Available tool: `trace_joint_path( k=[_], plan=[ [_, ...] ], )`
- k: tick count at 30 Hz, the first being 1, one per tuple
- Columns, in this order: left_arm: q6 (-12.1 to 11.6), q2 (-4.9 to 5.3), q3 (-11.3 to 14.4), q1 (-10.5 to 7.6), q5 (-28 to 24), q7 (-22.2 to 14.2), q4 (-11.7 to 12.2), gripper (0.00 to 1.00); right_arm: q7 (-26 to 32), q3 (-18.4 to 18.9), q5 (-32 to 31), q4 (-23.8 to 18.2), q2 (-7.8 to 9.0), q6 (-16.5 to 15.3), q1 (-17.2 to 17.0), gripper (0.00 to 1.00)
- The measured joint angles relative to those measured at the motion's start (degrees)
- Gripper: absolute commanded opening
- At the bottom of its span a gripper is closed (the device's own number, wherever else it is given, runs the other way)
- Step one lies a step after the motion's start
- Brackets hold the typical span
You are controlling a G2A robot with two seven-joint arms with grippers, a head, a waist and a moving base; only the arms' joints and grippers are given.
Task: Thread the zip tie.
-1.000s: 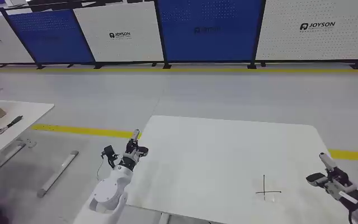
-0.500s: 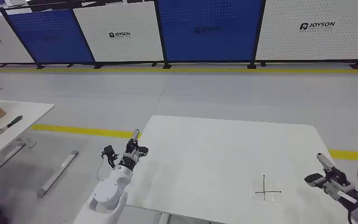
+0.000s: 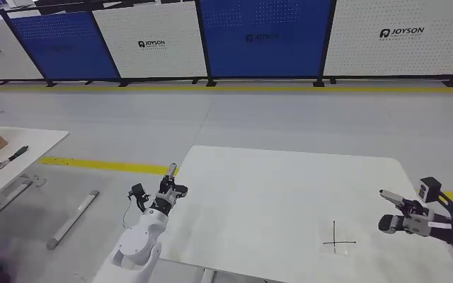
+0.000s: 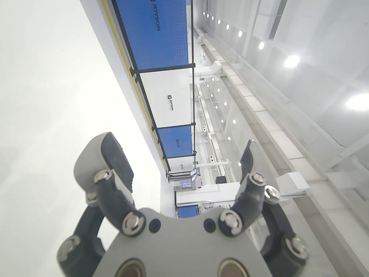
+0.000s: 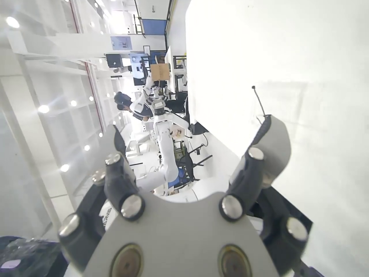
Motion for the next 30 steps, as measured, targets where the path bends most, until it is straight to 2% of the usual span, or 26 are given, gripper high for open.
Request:
trace_joint_path(
  k=[4,16,20,24,30],
  plan=[
    [0.0,0.0,0.0,0.0,0.0,0.0,0.0,1.0,0.06,-2.7,0.73,3.43,0.89,-2.37,0.32,1.0],
    [0.0,0.0,0.0,0.0,0.0,0.0,0.0,1.0,0.03,-2.6,0.67,3.19,0.9,-2.56,0.07,1.0],
    [0.0,0.0,0.0,0.0,0.0,0.0,0.0,1.0,0.06,-1.64,3.3,3.49,1.48,-8.67,-3.38,1.0],
    [0.0,0.0,0.0,0.0,0.0,0.0,0.0,1.0,0.06,-2.6,4.09,4.42,2.55,-11.47,-4.86,1.0],
    [0.0,0.0,0.0,0.0,0.0,0.0,0.0,1.0,0.06,-8.67,6.14,5.54,4.26,-15.31,-3.85,1.0]
  ],
)
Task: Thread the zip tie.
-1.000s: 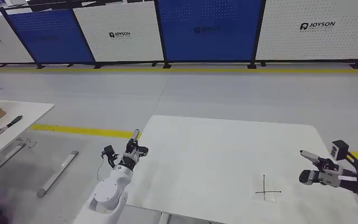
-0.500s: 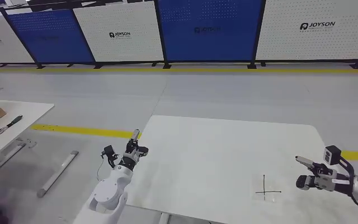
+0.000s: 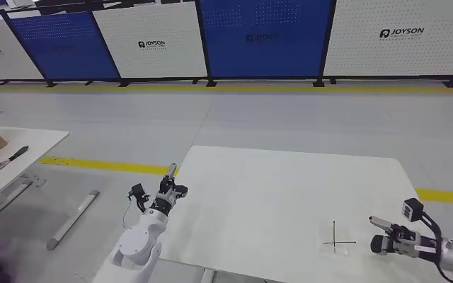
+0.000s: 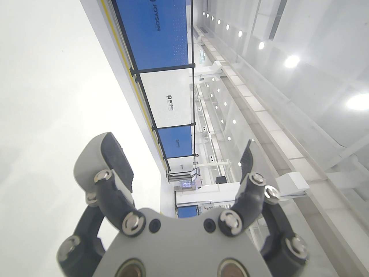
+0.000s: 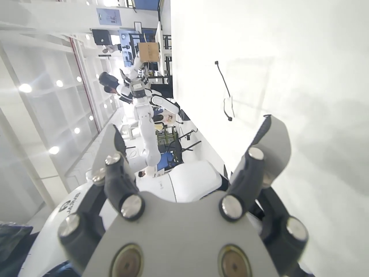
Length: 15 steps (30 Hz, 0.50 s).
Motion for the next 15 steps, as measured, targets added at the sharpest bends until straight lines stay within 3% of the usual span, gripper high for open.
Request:
trace_joint_path(
  k=[4,12,15],
  plan=[
    [0.0,0.0,0.0,0.0,0.0,0.0,0.0,1.0,0.0,-3.5,-0.79,-0.07,1.38,1.04,1.32,1.0],
    [0.0,0.0,0.0,0.0,0.0,0.0,0.0,1.0,0.0,-3.36,-0.73,-0.06,1.33,1.0,1.27,1.0],
    [0.0,0.0,0.0,0.0,0.0,0.0,0.0,1.0,-0.34,-5.03,-2.62,-1.15,1.2,0.57,1.23,1.0]
  ],
)
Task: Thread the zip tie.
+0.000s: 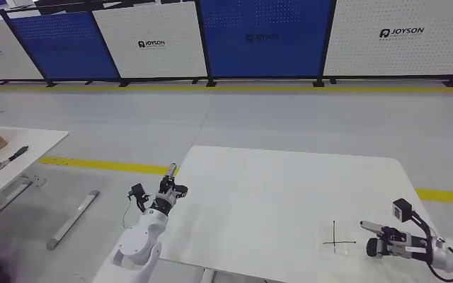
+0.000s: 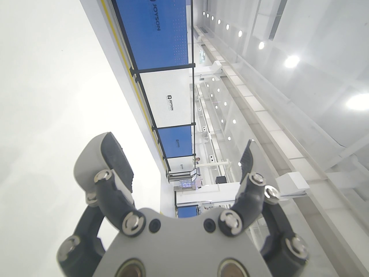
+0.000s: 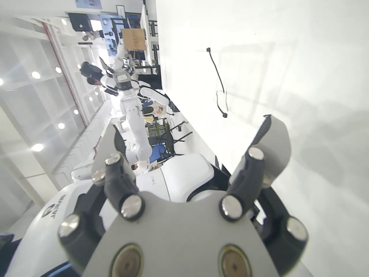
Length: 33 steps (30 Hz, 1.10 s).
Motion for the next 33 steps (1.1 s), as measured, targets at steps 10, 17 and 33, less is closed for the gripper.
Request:
trace_joint_path(
  k=[10,17,33],
  plan=[
    [0.0,0.0,0.0,0.0,0.0,0.0,0.0,1.0,-0.13,-3.6,0.88,2.85,-0.17,0.35,3.59,1.0],
    [0.0,0.0,0.0,0.0,0.0,0.0,0.0,1.0,-0.88,-3.86,0.33,2.66,-0.2,0.38,3.34,1.0],
    [0.0,0.0,0.0,0.0,0.0,0.0,0.0,1.0,-1.16,-5.43,0.38,4.35,-0.05,-0.33,3.46,0.42]
  ],
)
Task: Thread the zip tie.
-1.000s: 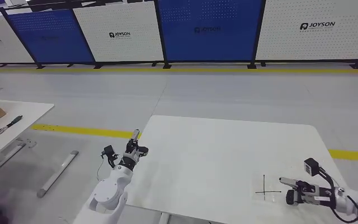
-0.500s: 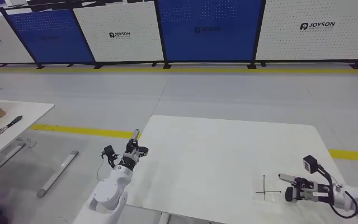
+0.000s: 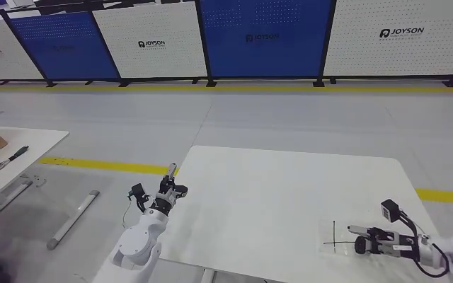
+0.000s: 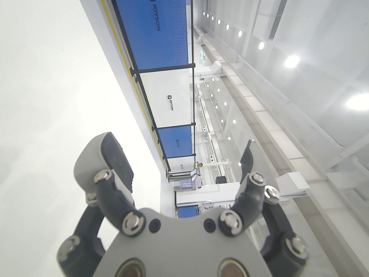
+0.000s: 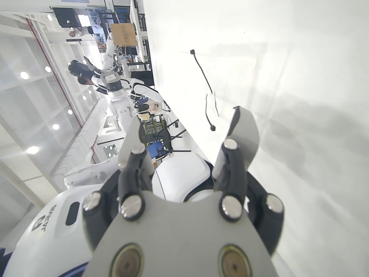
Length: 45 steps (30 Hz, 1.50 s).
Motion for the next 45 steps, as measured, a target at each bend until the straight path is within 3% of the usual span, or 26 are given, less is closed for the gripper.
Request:
trace_joint_path(
  k=[9,20,29,38,40,45],
  plan=[
    [0.0,0.0,0.0,0.0,0.0,0.0,0.0,1.0,0.0,-0.13,-0.72,0.44,0.34,-0.5,-0.75,0.4],
    [0.0,0.0,0.0,0.0,0.0,0.0,0.0,1.0,-0.23,-0.53,-0.73,0.65,0.58,-0.2,-0.75,0.23],
    [0.0,0.0,0.0,0.0,0.0,0.0,0.0,1.0,-1.03,-1.53,-1.1,0.95,0.56,0.45,-0.26,0.28],
    [0.0,0.0,0.0,0.0,0.0,0.0,0.0,1.0,-0.93,-1.82,-1.0,1.47,0.71,0.42,0.09,0.11],
    [0.0,0.0,0.0,0.0,0.0,0.0,0.0,1.0,-1.0,-1.84,-1.0,1.59,0.75,0.5,0.13,0.0],
    [0.0,0.0,0.0,0.0,0.0,0.0,0.0,1.0,-1.34,-2.1,-1.01,1.69,0.78,0.62,0.23,0.0]
  ],
)
